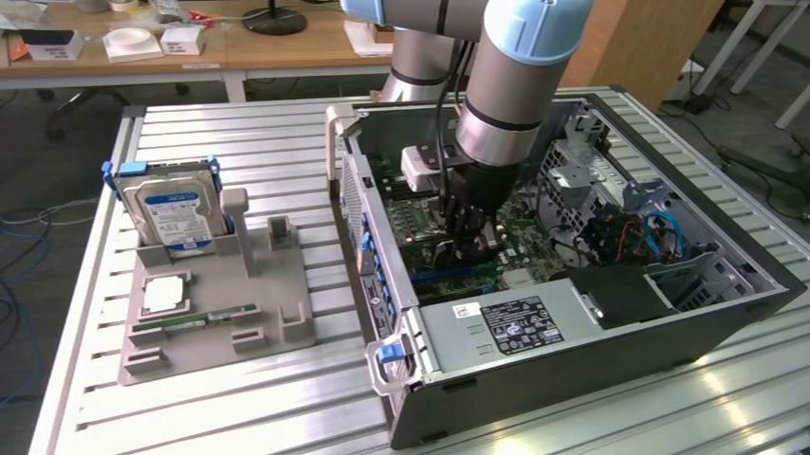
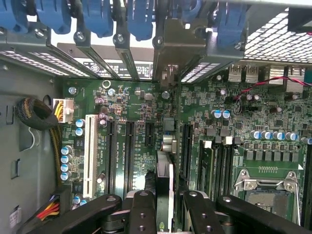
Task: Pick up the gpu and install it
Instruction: 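Insert the gpu into the slot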
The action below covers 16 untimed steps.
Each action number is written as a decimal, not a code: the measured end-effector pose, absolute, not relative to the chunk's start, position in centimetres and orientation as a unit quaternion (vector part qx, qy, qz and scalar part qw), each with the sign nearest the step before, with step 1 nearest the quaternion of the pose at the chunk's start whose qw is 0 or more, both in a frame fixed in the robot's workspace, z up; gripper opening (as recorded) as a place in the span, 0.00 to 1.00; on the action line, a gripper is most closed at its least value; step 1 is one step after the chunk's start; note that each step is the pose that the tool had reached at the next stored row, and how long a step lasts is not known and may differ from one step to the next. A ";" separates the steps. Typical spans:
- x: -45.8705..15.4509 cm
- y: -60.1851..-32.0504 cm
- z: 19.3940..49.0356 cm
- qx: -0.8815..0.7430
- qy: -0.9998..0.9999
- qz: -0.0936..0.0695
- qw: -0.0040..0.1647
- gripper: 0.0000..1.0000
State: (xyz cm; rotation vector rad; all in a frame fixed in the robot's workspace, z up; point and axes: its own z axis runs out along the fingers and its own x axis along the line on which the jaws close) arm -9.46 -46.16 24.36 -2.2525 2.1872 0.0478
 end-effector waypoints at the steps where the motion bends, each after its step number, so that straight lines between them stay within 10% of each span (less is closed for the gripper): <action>1: -9.5 -46.2 24.4 -0.717 0.697 0.015 0.001 0.27; 16: -9.5 -46.3 24.2 -0.715 0.699 0.015 0.001 0.27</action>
